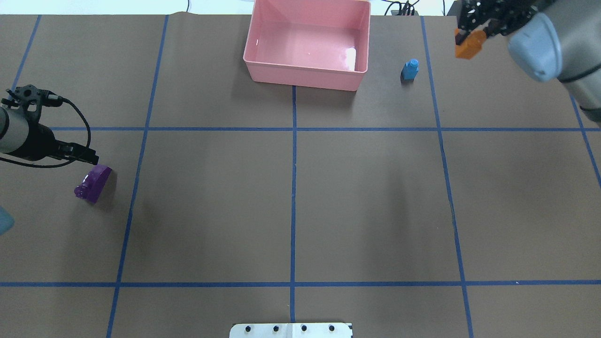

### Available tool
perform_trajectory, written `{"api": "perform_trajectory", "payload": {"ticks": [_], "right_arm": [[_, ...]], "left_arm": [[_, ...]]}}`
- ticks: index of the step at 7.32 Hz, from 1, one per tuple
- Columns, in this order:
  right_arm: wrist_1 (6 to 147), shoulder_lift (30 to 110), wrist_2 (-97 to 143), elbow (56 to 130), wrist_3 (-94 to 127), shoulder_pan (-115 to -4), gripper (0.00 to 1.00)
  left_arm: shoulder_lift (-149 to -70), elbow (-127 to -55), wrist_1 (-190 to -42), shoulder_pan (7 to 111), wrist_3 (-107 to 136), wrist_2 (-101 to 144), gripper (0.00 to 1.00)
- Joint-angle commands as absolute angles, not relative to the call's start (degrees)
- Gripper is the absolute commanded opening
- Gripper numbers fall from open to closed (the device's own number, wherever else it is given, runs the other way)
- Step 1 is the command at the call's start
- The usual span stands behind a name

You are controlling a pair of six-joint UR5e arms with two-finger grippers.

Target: Put all blocks into box

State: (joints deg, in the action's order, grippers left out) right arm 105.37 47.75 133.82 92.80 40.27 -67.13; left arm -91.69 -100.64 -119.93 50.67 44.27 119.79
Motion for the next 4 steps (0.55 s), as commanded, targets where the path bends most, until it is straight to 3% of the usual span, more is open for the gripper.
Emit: {"api": "perform_trajectory", "payload": {"ticks": [1, 4], "right_arm": [[104.6, 39.05, 133.42, 83.61, 40.25, -65.14, 0.0], [90.29, 36.48, 132.36, 73.93, 40.34, -62.94, 0.0]], "left_arm": [[-91.84, -99.94, -119.71, 48.26, 44.38, 118.57, 1.0], [-92.2, -96.95, -119.88, 47.2, 43.77, 118.39, 0.98]]}}
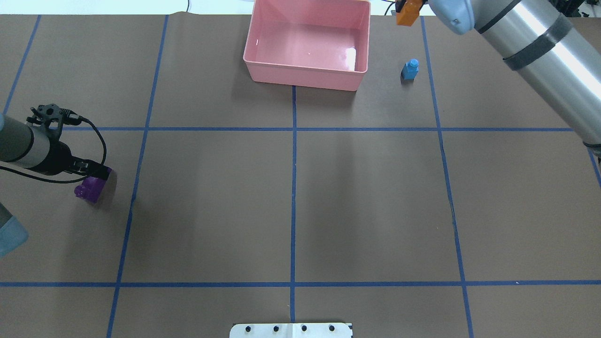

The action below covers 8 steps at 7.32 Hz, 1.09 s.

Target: Put all blocks into box

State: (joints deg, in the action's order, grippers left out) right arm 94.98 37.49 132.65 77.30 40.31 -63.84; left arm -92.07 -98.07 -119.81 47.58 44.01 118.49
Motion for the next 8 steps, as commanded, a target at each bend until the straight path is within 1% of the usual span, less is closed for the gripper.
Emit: {"api": "perform_trajectory", "payload": {"ticks": [1, 2, 3, 4, 5, 6, 8], "right_arm": [[87.39, 35.08, 132.19, 70.96, 40.34, -62.23, 0.0], [83.45, 32.81, 129.84, 66.84, 40.34, -60.83, 0.0], [82.71, 30.87, 128.68, 64.36, 40.34, -60.21, 0.0], [82.62, 30.33, 128.58, 64.08, 40.34, -60.12, 0.0], [81.23, 30.24, 128.41, 63.81, 40.25, -59.86, 0.0], [75.29, 29.63, 126.75, 60.24, 40.34, -58.72, 0.0], [68.15, 26.29, 120.18, 51.72, 40.34, -54.61, 0.0]], "left_arm": [[-92.2, -96.94, -119.8, 46.85, 43.68, 118.39, 0.93], [-92.11, -96.77, -119.79, 46.24, 43.68, 118.39, 0.77], [-92.11, -96.85, -119.79, 46.06, 43.68, 118.48, 0.59], [-91.94, -96.94, -119.62, 45.97, 43.68, 118.74, 0.18], [-91.59, -98.07, -119.53, 46.05, 43.59, 119.52, 0.0], [-91.5, -99.83, -118.4, 46.23, 43.77, 121.01, 0.0], [-91.32, -107.45, -109.91, 46.49, 44.12, 125.06, 0.0]]}}
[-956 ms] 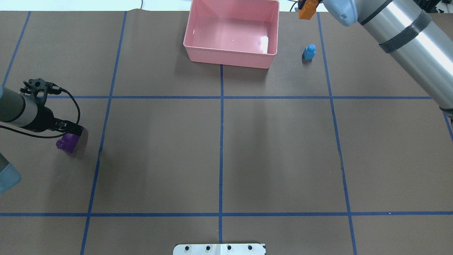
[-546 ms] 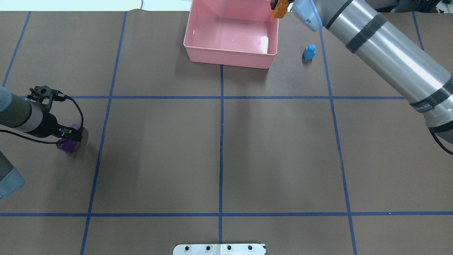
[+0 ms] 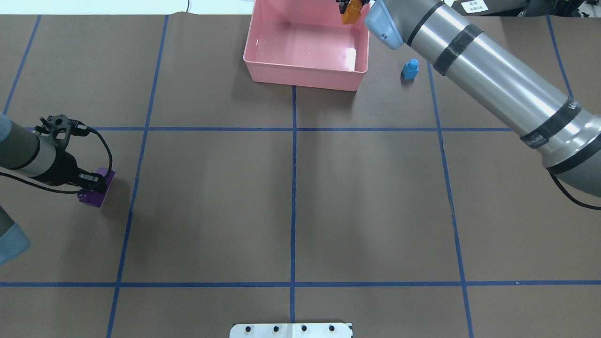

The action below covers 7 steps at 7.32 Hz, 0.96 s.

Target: Put all blocks into box

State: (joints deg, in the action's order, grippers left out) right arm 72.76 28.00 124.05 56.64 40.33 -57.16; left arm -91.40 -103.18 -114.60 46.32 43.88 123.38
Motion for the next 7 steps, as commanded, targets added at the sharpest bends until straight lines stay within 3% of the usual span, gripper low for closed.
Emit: {"api": "perform_trajectory", "payload": {"ticks": [1, 3, 4, 6, 7], "right_arm": [[64.46, 26.19, 117.19, 48.2, 40.34, -52.58, 0.0], [57.88, 26.1, 113.66, 41.96, 40.78, -51.42, 0.0], [56.88, 26.1, 112.95, 40.79, 47.22, -51.42, 0.99], [57.56, 23.83, 115.2, 40.96, 51.06, -53.42, 1.0], [63.83, 22.95, 122.71, 43.83, 51.85, -56.83, 1.0]], "left_arm": [[-91.58, -110.19, -107.08, 46.58, 44.3, 125.16, 0.0], [-91.67, -113.02, -105.21, 46.76, 44.3, 125.24, 0.0], [-91.67, -113.72, -105.21, 46.93, 44.3, 125.33, 0.0], [-94.55, -113.99, -103.46, 51.03, 44.65, 131.17, 0.0], [-100.4, -113.99, -98.49, 53.15, 45.26, 134.0, 0.0]]}}
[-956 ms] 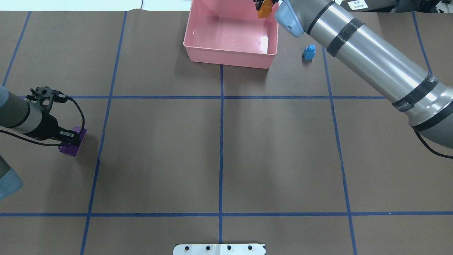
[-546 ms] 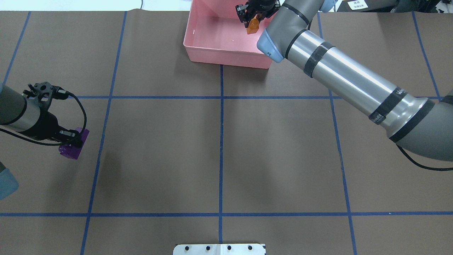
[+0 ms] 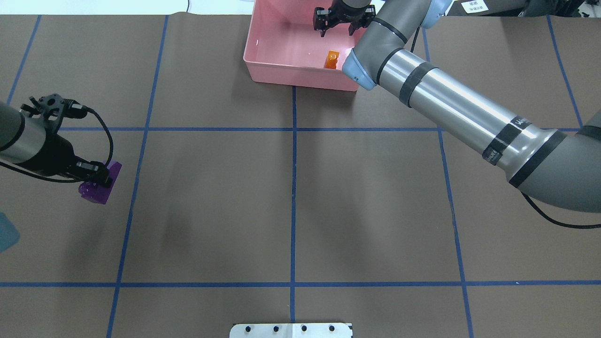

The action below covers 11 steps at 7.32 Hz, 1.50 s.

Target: Put all blocks into box

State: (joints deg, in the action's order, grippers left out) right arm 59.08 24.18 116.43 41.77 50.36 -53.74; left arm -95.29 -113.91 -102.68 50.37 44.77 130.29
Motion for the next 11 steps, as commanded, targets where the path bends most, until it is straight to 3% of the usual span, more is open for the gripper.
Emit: {"api": "perform_trajectory", "payload": {"ticks": [1, 3, 5, 7, 9, 11], "right_arm": [[75.9, 23.98, 125.22, 52.65, 50.99, -58.87, 1.0], [95.99, 30.81, 124.81, 68.57, 39.19, -63.17, 1.0], [95.63, 44.24, 122.45, 75.65, 23.2, -65.82, 1.0], [88.21, 50.5, 120.15, 75.33, 18.98, -66.36, 1.0], [71.98, 50.81, 119.71, 66.41, 25.69, -64.62, 1.0], [63.03, 48.09, 119.36, 58.56, 30.76, -62.58, 1.0]], "left_arm": [[-109.25, -112.6, -94.96, 53.0, 53.09, 134.03, 0.0], [-127.19, -100.0, -95.62, 53.0, 64.65, 134.03, 0.0], [-138.99, -84.89, -101.73, 53.0, 67.04, 131.68, 0.0], [-147.62, -69.67, -110.8, 53.0, 70.4, 125.2, 0.0], [-154.83, -54.3, -120.62, 52.91, 70.58, 118.5, 0.0], [-156.26, -48.54, -123.92, 52.39, 70.49, 112.97, 0.0]]}}
